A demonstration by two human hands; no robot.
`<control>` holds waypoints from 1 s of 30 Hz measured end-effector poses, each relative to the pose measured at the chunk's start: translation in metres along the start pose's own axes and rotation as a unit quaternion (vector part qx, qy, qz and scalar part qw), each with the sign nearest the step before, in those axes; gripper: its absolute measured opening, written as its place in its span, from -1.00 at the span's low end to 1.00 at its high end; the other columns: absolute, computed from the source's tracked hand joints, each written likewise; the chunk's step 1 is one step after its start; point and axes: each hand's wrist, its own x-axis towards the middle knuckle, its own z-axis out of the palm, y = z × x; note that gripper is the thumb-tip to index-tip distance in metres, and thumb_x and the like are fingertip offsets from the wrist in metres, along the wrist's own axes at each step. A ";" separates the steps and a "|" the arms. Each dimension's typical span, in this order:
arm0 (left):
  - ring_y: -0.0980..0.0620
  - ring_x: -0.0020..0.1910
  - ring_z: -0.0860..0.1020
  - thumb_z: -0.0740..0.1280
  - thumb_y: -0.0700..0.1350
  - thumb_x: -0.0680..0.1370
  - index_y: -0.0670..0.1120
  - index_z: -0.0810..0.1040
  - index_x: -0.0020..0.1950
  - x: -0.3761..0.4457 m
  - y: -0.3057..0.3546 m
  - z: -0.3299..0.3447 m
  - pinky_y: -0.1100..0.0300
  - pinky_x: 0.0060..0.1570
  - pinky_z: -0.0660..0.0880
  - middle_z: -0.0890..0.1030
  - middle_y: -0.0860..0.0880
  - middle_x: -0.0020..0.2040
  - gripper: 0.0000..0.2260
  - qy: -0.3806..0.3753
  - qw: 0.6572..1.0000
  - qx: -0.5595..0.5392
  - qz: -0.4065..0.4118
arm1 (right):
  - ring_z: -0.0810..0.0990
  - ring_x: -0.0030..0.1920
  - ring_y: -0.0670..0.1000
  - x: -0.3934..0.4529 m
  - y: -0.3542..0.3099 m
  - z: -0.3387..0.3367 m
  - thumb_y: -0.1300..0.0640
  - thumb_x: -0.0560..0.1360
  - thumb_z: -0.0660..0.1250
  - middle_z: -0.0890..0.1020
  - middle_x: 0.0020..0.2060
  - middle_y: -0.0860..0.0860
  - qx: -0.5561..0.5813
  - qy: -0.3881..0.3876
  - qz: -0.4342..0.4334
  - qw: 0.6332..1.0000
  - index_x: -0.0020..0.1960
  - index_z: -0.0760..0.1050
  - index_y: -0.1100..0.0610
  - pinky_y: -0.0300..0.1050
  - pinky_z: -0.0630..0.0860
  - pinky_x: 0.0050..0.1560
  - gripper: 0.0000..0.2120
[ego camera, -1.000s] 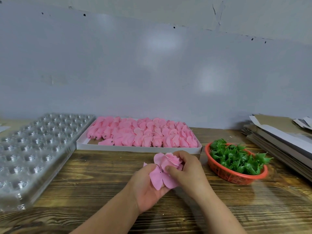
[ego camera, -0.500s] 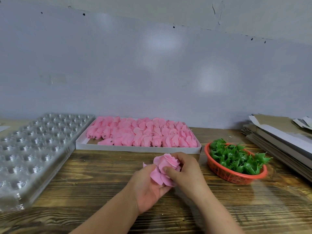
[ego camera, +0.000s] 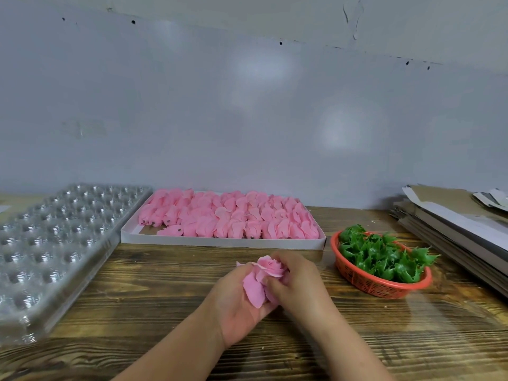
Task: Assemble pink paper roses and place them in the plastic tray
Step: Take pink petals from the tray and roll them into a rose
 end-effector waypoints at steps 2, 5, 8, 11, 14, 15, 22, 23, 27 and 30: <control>-0.13 -0.23 0.68 0.04 -0.05 0.67 -0.30 0.58 0.12 0.001 0.001 -0.001 -0.01 -0.25 0.64 0.66 -0.28 0.02 -0.59 0.002 1.000 -0.014 -0.001 | 0.48 -0.26 -0.08 0.000 0.001 0.000 0.20 0.39 0.34 0.57 -0.32 0.00 -0.012 -0.004 -0.015 1.000 -0.23 0.50 0.13 -0.07 0.43 -0.25 -0.97; -0.20 -0.15 0.69 0.02 0.06 0.67 -0.32 0.56 0.17 0.002 0.002 -0.004 -0.01 -0.30 0.62 0.64 -0.32 0.05 -0.49 0.004 0.999 -0.028 -0.015 | 0.49 -0.22 -0.08 0.001 0.004 0.000 0.18 0.42 0.37 0.58 -0.26 0.01 -0.010 -0.011 -0.022 1.000 -0.16 0.55 0.15 -0.11 0.42 -0.18 -0.96; -0.21 -0.09 0.68 0.03 0.20 0.62 -0.36 0.67 -0.02 0.002 0.004 -0.006 -0.05 -0.22 0.64 0.64 -0.34 0.05 -0.33 -0.002 0.999 -0.015 -0.035 | 0.51 -0.15 -0.14 0.001 0.007 -0.002 0.23 0.40 0.38 0.60 -0.19 -0.04 0.018 -0.023 -0.025 0.999 -0.10 0.61 0.08 -0.21 0.45 -0.12 -0.89; -0.23 -0.16 0.68 0.07 0.23 0.60 -0.42 0.65 -0.05 0.002 0.006 -0.008 -0.10 -0.17 0.63 0.64 -0.36 0.00 -0.29 0.005 0.998 -0.035 -0.051 | 0.51 -0.09 -0.21 0.000 0.010 -0.004 0.26 0.39 0.40 0.60 -0.13 -0.10 0.042 -0.065 -0.030 0.997 -0.07 0.61 0.00 -0.38 0.41 -0.12 -0.79; -0.25 -0.21 0.67 0.10 0.11 0.64 -0.34 0.51 0.21 0.002 0.006 -0.006 -0.10 -0.31 0.63 0.64 -0.37 -0.01 -0.48 0.046 0.997 -0.041 -0.036 | 0.50 -0.09 -0.22 0.000 0.010 -0.005 0.28 0.36 0.39 0.58 -0.13 -0.12 0.048 -0.087 -0.039 0.994 -0.13 0.57 -0.14 -0.40 0.38 -0.11 -0.69; -0.25 -0.21 0.68 0.10 0.10 0.65 -0.30 0.47 0.26 0.002 0.005 -0.005 -0.08 -0.34 0.62 0.64 -0.36 -0.01 -0.52 0.057 0.997 -0.041 -0.027 | 0.50 -0.09 -0.21 0.000 0.009 -0.004 0.30 0.36 0.39 0.58 -0.13 -0.12 0.045 -0.082 -0.041 0.995 -0.14 0.56 -0.16 -0.38 0.38 -0.10 -0.67; -0.18 0.01 0.67 0.17 0.26 0.46 -0.26 0.42 0.30 0.000 0.006 0.001 0.04 -0.23 0.63 0.63 -0.31 0.12 -0.34 0.028 1.000 -0.003 0.013 | 0.48 -0.04 -0.23 0.000 0.008 0.003 0.28 0.39 0.36 0.57 -0.05 -0.09 -0.027 -0.015 -0.068 0.997 0.02 0.61 0.04 -0.44 0.35 -0.03 -0.74; -0.17 0.03 0.66 0.17 0.29 0.41 -0.26 0.41 0.31 0.001 0.006 0.001 0.05 -0.21 0.63 0.62 -0.31 0.13 -0.29 0.022 0.999 0.003 0.023 | 0.47 -0.06 -0.25 0.000 0.007 0.003 0.30 0.39 0.36 0.56 -0.06 -0.09 -0.024 -0.003 -0.068 0.997 0.01 0.62 0.05 -0.48 0.33 -0.05 -0.74; -0.20 0.11 0.63 0.12 0.42 0.34 -0.23 0.40 0.32 0.001 0.012 -0.002 0.00 -0.09 0.62 0.60 -0.31 0.17 -0.16 -0.008 0.998 0.005 0.057 | 0.44 -0.11 -0.31 -0.001 0.006 0.005 0.38 0.36 0.35 0.53 -0.09 -0.09 -0.014 0.020 -0.067 0.997 -0.03 0.60 0.10 -0.50 0.32 -0.08 -0.73; -0.13 0.12 0.63 0.06 0.44 0.36 -0.17 0.43 0.31 0.002 0.013 -0.002 0.03 0.05 0.56 0.64 -0.23 0.15 -0.19 0.016 0.986 0.125 0.111 | 0.44 -0.18 -0.28 -0.002 0.005 0.011 0.37 0.37 0.38 0.52 -0.12 -0.16 0.024 0.050 -0.019 0.998 -0.05 0.52 -0.02 -0.46 0.34 -0.15 -0.69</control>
